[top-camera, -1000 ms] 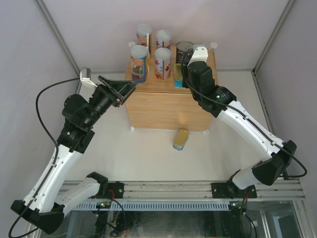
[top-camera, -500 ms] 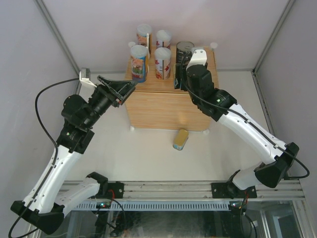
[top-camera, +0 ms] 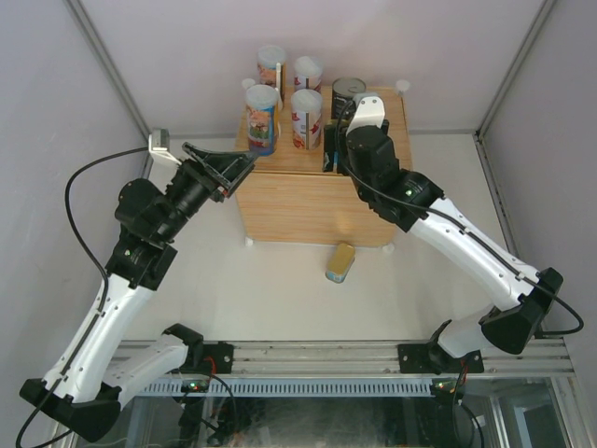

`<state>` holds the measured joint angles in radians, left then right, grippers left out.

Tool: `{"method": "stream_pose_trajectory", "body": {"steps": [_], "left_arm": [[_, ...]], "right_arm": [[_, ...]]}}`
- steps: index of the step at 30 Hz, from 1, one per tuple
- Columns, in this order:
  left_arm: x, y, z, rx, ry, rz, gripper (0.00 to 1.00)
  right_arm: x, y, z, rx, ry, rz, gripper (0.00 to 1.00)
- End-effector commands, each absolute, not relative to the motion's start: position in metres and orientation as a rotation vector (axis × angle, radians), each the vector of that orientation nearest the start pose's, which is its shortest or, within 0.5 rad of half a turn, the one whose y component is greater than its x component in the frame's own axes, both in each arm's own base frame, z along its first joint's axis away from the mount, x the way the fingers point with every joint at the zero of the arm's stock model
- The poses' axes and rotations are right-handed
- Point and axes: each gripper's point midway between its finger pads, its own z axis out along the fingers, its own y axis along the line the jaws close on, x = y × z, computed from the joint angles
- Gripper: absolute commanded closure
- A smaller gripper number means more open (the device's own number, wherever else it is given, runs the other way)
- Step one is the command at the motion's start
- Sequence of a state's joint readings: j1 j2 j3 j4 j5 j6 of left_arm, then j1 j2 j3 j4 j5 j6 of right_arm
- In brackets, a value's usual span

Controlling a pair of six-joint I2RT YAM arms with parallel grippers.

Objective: Place and organize the canned foods onto the counter
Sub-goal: Place the canned food on the counter.

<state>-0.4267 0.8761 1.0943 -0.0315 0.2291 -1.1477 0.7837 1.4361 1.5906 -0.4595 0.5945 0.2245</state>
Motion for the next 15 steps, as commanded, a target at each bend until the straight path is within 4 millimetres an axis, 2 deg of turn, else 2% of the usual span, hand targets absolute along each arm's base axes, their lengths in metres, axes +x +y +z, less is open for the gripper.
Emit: {"method": "stream_pose_trajectory", "body": {"steps": [1,8,15], "left_arm": [[0.2498,-0.1936,0.4627,-0.318,1.469,-1.425,0.30],[0.2494,-0.1931,0.4613,-0.323,1.470,-1.427,0.30],[0.2469,-0.1914,0.4622,-0.322,1.463,-1.428,0.30]], "right_arm": [[0.3641,0.2265,0.3771,-0.061,1.793,0.162,0.27],[0.3666,0.2300,0.3753,-0.062,1.789,0.166,0.27],[0.3604,0.2320,0.3836,-0.068,1.761,0.171,0.26]]}}
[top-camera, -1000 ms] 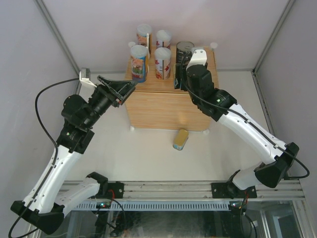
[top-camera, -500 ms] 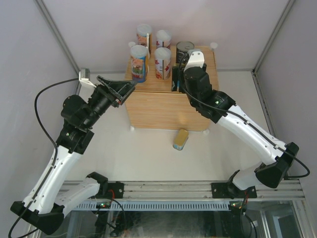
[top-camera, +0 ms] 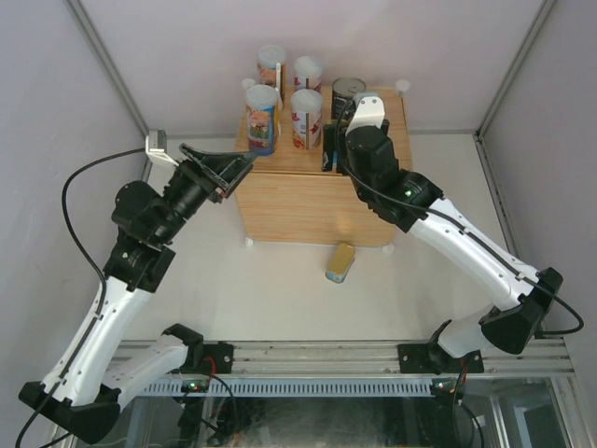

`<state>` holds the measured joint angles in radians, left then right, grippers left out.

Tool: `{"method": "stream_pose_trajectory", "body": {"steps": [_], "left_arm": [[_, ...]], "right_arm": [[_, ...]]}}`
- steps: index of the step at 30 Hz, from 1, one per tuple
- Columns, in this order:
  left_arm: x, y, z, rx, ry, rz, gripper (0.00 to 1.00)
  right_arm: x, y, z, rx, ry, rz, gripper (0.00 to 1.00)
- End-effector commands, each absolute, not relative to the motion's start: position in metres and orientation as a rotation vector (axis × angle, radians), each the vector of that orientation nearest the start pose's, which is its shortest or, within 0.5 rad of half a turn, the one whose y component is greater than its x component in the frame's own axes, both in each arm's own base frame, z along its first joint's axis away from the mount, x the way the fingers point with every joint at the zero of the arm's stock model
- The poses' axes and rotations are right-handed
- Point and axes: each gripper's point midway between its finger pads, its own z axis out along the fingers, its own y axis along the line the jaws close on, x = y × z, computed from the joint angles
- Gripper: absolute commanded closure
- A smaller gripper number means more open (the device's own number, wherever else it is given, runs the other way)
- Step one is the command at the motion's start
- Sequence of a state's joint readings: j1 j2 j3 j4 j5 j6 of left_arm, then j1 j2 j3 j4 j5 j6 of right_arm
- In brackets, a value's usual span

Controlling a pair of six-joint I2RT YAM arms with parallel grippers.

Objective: Place and organize the canned foods onto the counter
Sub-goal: Place the canned food on the counter.

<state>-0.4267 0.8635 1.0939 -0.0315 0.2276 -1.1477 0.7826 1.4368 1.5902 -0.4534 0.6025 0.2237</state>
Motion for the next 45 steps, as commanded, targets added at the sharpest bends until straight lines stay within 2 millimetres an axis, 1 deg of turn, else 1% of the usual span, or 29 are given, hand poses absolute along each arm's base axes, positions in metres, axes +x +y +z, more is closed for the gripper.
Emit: {"method": "stream_pose_trajectory", "body": {"steps": [1,8,18,27,34,37,38,41,43,45], "left_arm": [[0.247,-0.191,0.462,-0.325,1.463,-1.428,0.30],[0.246,-0.191,0.462,-0.323,1.457,-1.433,0.30],[0.245,-0.189,0.459,-0.329,1.460,-1.430,0.30],[0.246,-0.188,0.457,-0.333,1.463,-1.427,0.30],[0.249,-0.186,0.456,-0.341,1.462,-1.426,0.30],[0.250,-0.185,0.456,-0.343,1.460,-1.423,0.30],[0.250,-0.185,0.456,-0.343,1.459,-1.422,0.30],[0.251,-0.184,0.456,-0.345,1.459,-1.422,0.30],[0.251,-0.184,0.456,-0.346,1.457,-1.422,0.30],[0.250,-0.184,0.456,-0.347,1.455,-1.422,0.30]], "right_arm": [[0.360,0.233,0.384,-0.070,1.761,0.173,0.26],[0.356,0.236,0.387,-0.079,1.750,0.171,0.26],[0.360,0.237,0.372,-0.080,1.785,0.152,0.25],[0.365,0.238,0.366,-0.072,1.793,0.150,0.25],[0.371,0.239,0.359,-0.069,1.803,0.145,0.28],[0.374,0.239,0.358,-0.067,1.804,0.146,0.32],[0.375,0.239,0.358,-0.066,1.804,0.147,0.36],[0.377,0.239,0.357,-0.063,1.803,0.148,0.53],[0.378,0.238,0.357,-0.060,1.804,0.146,0.58],[0.378,0.238,0.358,-0.057,1.804,0.146,0.59]]}}
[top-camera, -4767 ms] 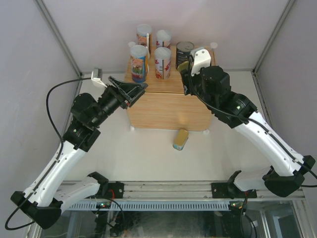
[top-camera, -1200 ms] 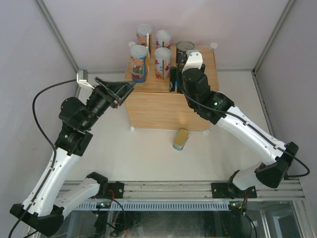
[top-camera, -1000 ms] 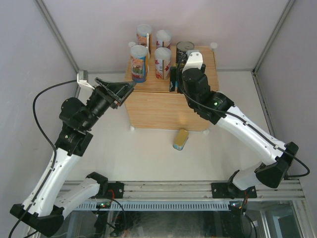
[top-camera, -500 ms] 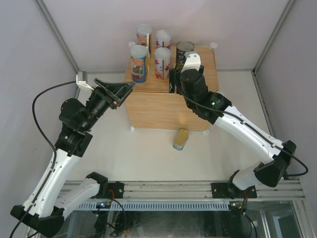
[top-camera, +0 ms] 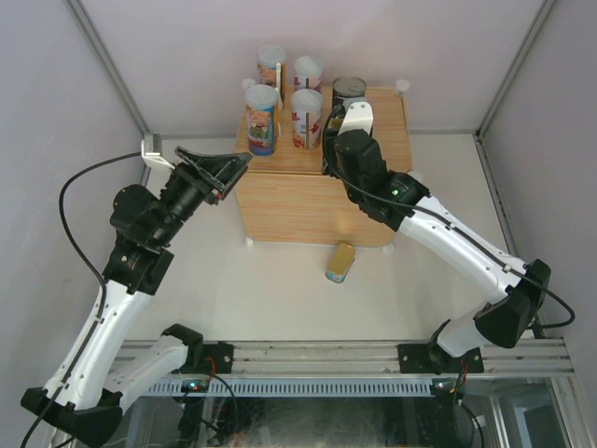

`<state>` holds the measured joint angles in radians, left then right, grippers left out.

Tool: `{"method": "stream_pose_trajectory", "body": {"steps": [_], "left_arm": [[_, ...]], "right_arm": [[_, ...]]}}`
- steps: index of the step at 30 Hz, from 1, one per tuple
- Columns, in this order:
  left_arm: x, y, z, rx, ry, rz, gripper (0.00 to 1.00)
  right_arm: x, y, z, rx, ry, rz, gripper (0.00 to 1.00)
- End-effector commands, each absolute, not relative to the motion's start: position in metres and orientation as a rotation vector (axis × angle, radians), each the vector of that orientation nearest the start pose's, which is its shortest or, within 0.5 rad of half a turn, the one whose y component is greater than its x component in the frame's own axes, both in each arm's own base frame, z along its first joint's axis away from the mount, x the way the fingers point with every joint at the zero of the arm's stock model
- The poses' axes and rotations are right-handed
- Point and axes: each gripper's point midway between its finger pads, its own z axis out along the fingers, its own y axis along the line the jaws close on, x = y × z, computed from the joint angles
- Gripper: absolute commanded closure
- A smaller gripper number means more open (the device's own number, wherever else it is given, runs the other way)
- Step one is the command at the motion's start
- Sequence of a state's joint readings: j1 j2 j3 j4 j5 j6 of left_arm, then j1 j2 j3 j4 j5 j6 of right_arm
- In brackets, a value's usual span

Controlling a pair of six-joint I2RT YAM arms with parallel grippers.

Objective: Place and organize the canned foods onto the counter
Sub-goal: Place the canned food on the counter.

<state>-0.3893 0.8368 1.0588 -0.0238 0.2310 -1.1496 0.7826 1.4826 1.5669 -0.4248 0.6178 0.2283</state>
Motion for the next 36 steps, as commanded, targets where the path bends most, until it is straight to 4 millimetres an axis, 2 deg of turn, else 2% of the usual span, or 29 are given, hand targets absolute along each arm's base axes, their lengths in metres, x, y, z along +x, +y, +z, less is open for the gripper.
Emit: {"method": "stream_pose_trajectory", "body": {"steps": [1,3,5,28,36], "left_arm": [[0.250,-0.184,0.456,-0.348,1.455,-1.424,0.30],[0.249,-0.183,0.456,-0.347,1.452,-1.422,0.30],[0.248,-0.182,0.458,-0.348,1.447,-1.423,0.30],[0.246,-0.181,0.461,-0.343,1.438,-1.425,0.30],[0.246,-0.180,0.457,-0.352,1.438,-1.423,0.30]], "right_arm": [[0.378,0.237,0.358,-0.054,1.804,0.147,0.63],[0.377,0.236,0.359,-0.049,1.804,0.144,0.70],[0.377,0.235,0.359,-0.044,1.804,0.140,0.72],[0.365,0.205,0.365,-0.020,1.795,0.056,0.72],[0.371,0.203,0.361,-0.026,1.798,0.069,0.72]]}}
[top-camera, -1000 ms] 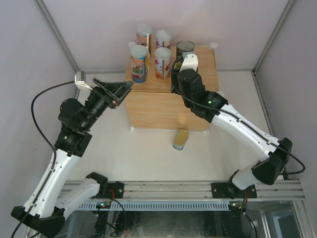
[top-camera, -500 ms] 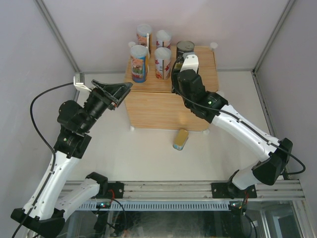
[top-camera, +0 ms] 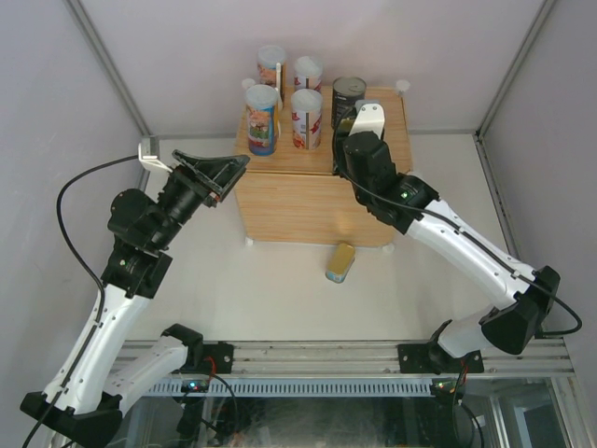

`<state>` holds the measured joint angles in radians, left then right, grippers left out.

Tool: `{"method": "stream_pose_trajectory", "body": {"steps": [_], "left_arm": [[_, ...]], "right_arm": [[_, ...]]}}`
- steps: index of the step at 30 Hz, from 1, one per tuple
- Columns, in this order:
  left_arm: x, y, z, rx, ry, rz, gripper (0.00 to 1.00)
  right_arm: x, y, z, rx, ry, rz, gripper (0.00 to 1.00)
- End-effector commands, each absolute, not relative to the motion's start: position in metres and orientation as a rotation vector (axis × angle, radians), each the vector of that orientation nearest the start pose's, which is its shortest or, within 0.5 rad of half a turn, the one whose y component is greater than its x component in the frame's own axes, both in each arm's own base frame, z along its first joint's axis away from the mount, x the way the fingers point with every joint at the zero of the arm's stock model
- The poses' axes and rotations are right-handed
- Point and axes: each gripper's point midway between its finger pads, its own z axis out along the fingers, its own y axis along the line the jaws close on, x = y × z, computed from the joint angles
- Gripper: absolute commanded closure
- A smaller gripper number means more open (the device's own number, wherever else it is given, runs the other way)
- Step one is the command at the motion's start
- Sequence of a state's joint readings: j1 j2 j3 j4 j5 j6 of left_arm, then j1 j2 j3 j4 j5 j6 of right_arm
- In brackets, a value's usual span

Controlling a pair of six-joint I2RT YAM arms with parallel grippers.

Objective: Place and organize the canned foods onto the counter
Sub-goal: Place the canned food on the counter.

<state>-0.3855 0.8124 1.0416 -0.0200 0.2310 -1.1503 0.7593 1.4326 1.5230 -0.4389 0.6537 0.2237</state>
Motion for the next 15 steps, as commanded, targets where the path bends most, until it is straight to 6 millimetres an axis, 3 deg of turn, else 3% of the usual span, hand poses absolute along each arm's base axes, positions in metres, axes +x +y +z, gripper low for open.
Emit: {"method": "stream_pose_trajectory", "body": {"steps": [1,8,15], "left_arm": [[0.246,-0.180,0.458,-0.352,1.436,-1.423,0.30],[0.248,-0.179,0.457,-0.355,1.437,-1.421,0.30],[0.250,-0.179,0.455,-0.359,1.438,-1.420,0.30]], "right_arm": [[0.373,0.204,0.361,-0.029,1.798,0.072,0.72],[0.382,0.208,0.360,-0.040,1.798,0.081,0.72],[0.377,0.219,0.363,-0.076,1.789,0.102,0.72]]}}
